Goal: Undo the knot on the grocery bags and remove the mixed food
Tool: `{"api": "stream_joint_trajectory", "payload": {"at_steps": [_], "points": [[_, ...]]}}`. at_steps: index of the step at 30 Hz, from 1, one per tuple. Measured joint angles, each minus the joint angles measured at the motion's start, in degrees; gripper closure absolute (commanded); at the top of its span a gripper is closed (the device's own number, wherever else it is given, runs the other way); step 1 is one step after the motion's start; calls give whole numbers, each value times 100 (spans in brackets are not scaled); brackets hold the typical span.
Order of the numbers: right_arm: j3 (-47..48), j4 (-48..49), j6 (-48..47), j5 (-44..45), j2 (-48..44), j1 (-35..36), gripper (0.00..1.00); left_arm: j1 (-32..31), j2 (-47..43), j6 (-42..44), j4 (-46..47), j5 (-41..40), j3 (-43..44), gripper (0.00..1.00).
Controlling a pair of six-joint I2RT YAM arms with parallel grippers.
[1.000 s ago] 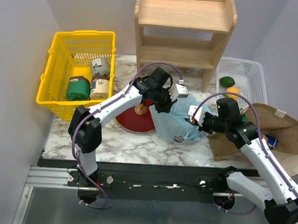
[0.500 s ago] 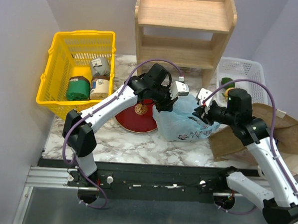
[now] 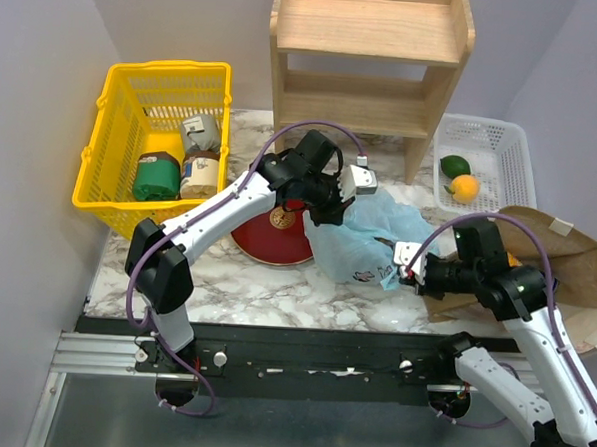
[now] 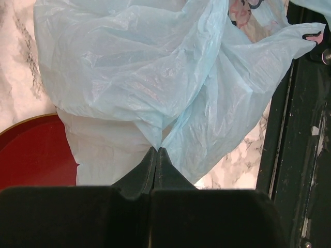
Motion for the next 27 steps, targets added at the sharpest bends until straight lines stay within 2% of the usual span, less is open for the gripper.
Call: {"api": "stream_joint_trajectory", "payload": {"at_steps": [3,8,12,14,16,18,21,26,27], "points": [[-439,118,153,245,59,4,99,0,0,28,-28,-13,7,100],[-1075,1043,831,1248,577,-7,100,0,0,72,-87,-20,7,100],[-1121,1941,1187,2009,807,-111,100,0,-42,151,-111,-31,-101,99],[-975,2258,1250,2245,911,-236,100,0,-101,175,-107,-42,-236,88],[-765,2511,1292,2385,1058,-326,100,0,-164,181,-109,-50,-398,71],[-601,2732,1320,2452,1165,-385,99,-2,-192,195,-116,-66,-503,47],[-525,2966,1394,2490,1259,-389,98,-2,-197,186,-98,-127,-518,32],[-542,3165,1628,2487,1355,-389,97,-2,-278,83,-20,-321,-485,23],[-562,3200,1681,2487,1355,-389,97,-2,-297,63,-9,-328,-466,18]]}}
